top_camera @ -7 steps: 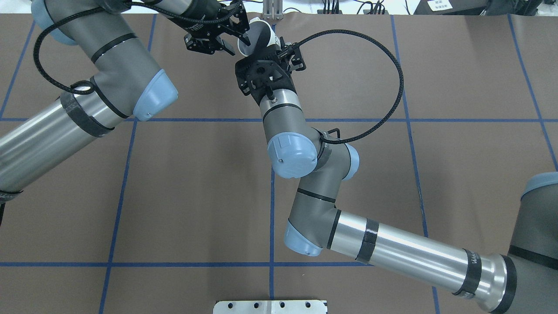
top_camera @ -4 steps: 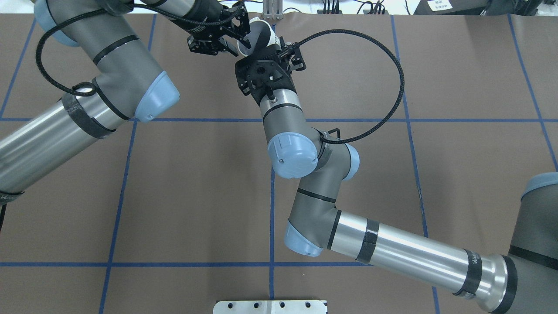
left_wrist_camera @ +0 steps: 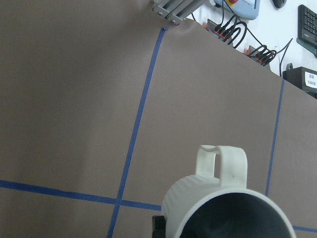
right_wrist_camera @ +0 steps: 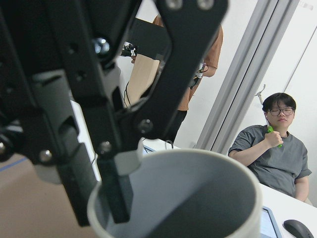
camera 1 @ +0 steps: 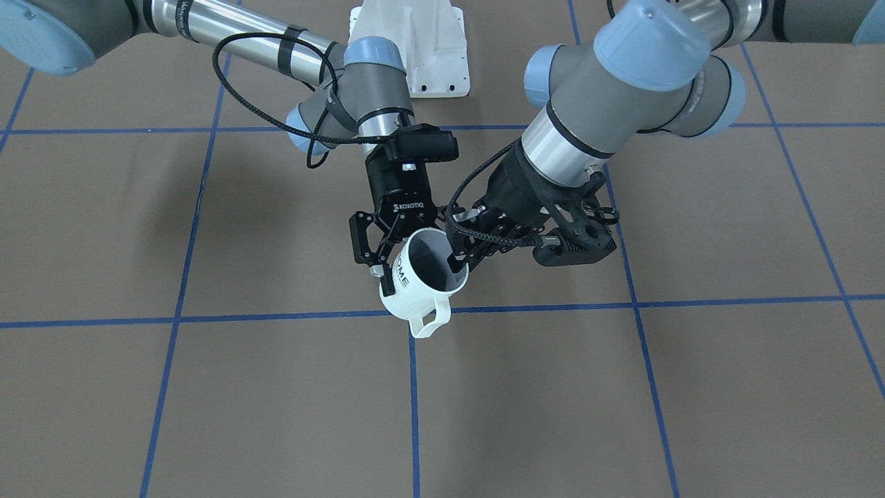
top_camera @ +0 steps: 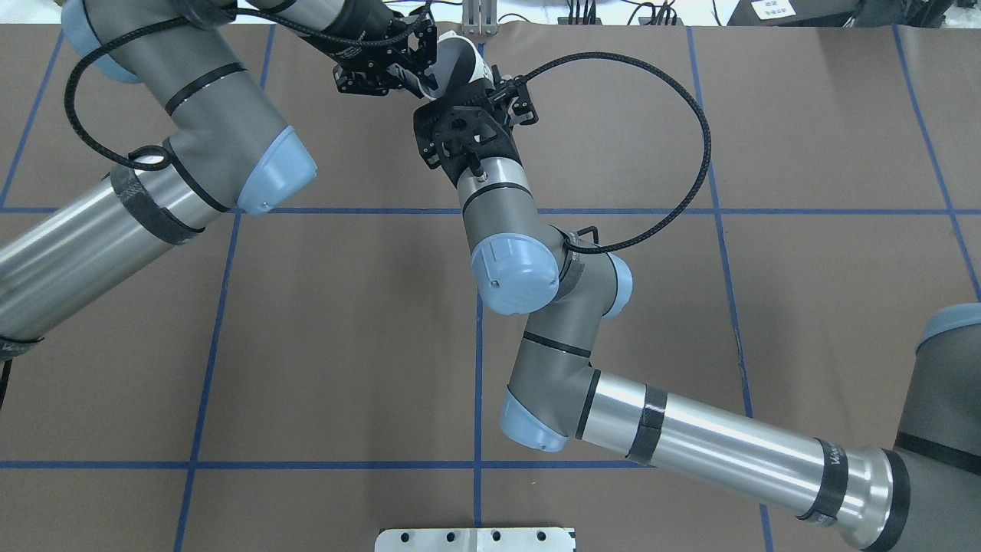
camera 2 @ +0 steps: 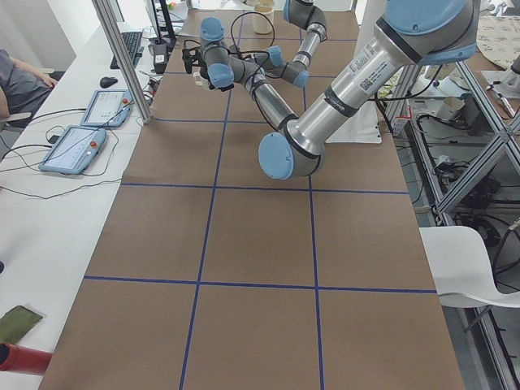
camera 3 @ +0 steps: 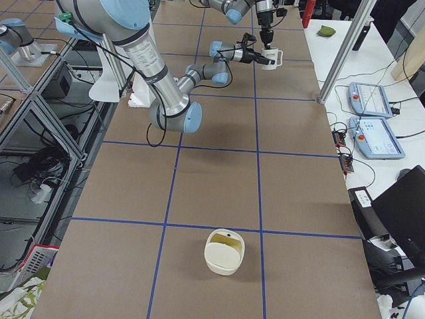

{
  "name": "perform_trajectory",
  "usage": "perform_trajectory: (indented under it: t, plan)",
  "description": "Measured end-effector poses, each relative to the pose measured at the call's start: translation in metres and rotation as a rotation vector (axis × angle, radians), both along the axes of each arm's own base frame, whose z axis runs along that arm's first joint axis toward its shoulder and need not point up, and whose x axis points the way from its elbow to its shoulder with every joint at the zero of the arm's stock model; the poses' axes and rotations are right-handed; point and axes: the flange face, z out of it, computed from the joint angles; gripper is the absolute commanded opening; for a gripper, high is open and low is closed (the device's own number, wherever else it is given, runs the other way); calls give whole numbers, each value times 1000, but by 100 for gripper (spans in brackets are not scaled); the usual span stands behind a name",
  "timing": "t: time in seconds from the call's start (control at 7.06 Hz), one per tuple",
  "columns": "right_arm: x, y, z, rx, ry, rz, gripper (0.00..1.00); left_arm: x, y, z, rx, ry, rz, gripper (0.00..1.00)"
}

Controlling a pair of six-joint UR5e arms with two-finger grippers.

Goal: Left arm hands cup to right arm to dump lemon

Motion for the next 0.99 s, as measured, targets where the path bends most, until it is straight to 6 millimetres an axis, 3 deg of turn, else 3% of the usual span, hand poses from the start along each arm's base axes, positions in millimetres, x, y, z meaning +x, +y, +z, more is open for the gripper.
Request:
perform_trajectory:
  t: [0.14, 0.99]
  plan:
    - [1, 0, 0, 1, -1, -1, 99, 0, 0, 0, 0, -1, 0, 0]
    - [7, 13, 13, 6, 5, -8, 99, 3, -2, 1, -4, -8, 2, 0]
